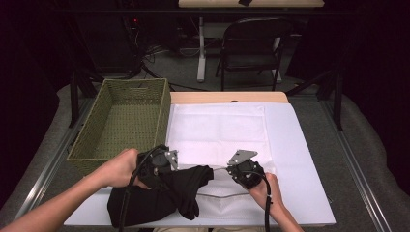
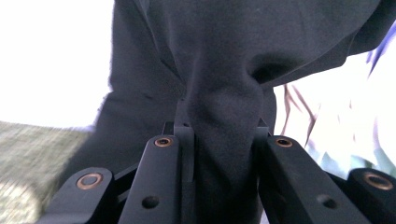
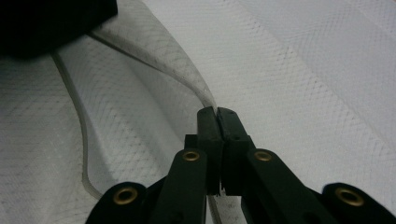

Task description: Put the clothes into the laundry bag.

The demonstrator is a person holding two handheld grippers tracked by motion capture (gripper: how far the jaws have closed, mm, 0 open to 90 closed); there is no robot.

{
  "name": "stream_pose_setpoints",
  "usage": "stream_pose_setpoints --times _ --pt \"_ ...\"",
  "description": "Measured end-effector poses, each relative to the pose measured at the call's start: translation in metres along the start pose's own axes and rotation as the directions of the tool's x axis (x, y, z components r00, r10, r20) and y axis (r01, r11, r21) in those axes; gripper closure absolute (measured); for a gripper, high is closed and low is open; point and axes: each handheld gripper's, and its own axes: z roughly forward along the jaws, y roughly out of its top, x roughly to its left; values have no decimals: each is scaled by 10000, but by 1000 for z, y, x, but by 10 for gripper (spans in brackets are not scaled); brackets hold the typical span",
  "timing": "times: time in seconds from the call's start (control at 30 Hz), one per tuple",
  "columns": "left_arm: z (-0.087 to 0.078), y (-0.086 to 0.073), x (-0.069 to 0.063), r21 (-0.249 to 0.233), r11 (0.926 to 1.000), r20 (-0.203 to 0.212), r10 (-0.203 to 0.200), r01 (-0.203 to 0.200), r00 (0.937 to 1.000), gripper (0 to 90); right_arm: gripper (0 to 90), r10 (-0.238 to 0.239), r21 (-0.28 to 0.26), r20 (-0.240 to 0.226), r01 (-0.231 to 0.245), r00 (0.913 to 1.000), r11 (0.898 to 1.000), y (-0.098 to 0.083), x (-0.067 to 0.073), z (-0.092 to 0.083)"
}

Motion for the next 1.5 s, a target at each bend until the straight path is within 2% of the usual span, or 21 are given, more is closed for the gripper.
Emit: stream_pose_setpoints --times 0.1,0.23,0.33,0.4,0.47,0.53,0.67,0.77,0.87,0.93,1.0,1.07,1.13,1.2,1.23,1.27,1.3,1.37,1.43,1.47,1.5 --pt "15 5 -2 -5 10000 291 36 -36 9996 749 889 108 -89 64 -107 9999 9999 1 0 -2" --pt "29 12 -3 -13 10000 252 56 -56 9997 749 889 100 -173 60 -99 9999 9998 3 1 -4" --pt "38 18 -2 -54 9999 -27 -140 139 9999 749 889 35 -291 33 -34 10000 9996 5 3 -7" --pt "45 22 -1 -178 9984 -399 -537 531 9978 749 889 34 -288 16 -34 10000 9996 7 4 -7" --pt "54 27 -2 23 9983 -479 -573 575 9972 749 889 5 -197 -72 -7 10000 9998 7 6 -6" --pt "60 32 -3 -15 9986 -887 -530 531 9946 748 890 -41 -238 -99 39 9999 9997 7 6 -6" --pt "54 36 0 0 9968 -1130 -795 800 9904 749 891 31 -629 -223 -45 9997 9980 12 7 -16" --pt "36 37 0 -351 9944 -1460 -1039 998 9838 749 891 84 -1051 -293 -114 9995 9944 17 6 -25" --pt "28 38 6 -796 9829 -1465 -1764 1661 9734 748 891 171 -1362 -305 -211 9994 9905 20 5 -33" --pt "42 41 11 -674 9768 -1438 -2113 2034 9668 744 892 209 -1331 -318 -250 9993 9908 21 4 -35" --pt "58 47 12 -611 9774 -1308 -2091 2026 9691 732 892 220 -1262 -376 -266 9991 9916 20 4 -34" --pt "66 54 10 -683 9804 -1823 -1943 1847 9639 706 892 217 -1208 -433 -268 9988 9923 19 5 -34" --pt "68 54 12 -1124 9731 -2100 -2209 2009 9524 700 892 205 -1210 -538 -269 9983 9923 20 6 -33" --pt "66 52 17 -1395 9668 -2130 -2405 2142 9470 718 892 182 -1263 -672 -266 9976 9916 20 7 -33" --pt "64 51 17 -1636 9604 -2100 -2572 2254 9433 728 892 123 -1250 -663 -206 9977 9919 21 8 -34" --pt "62 51 18 -1741 9593 -2121 -2569 2222 9429 739 892 87 -1271 -657 -170 9978 9917 22 9 -34" --pt "59 51 19 -1894 9550 -2179 -2675 2282 9386 742 892 69 -1296 -672 -155 9977 9914 22 9 -35" --pt "61 49 23 -2211 9425 -1868 -2933 2508 9376 739 891 82 -1329 -663 -170 9978 9910 22 9 -36" --pt "68 46 25 -2251 9399 -1895 -3005 2566 9347 639 891 169 -1200 -712 -254 9973 9924 21 8 -33" --pt "70 43 25 -2123 9441 -1986 -2943 2521 9349 572 891 179 -1079 -716 -256 9973 9938 20 8 -30" --pt "70 40 23 -2240 9417 -2114 -2983 2509 9308 496 891 176 -1041 -720 -251 9972 9943 18 8 -28"
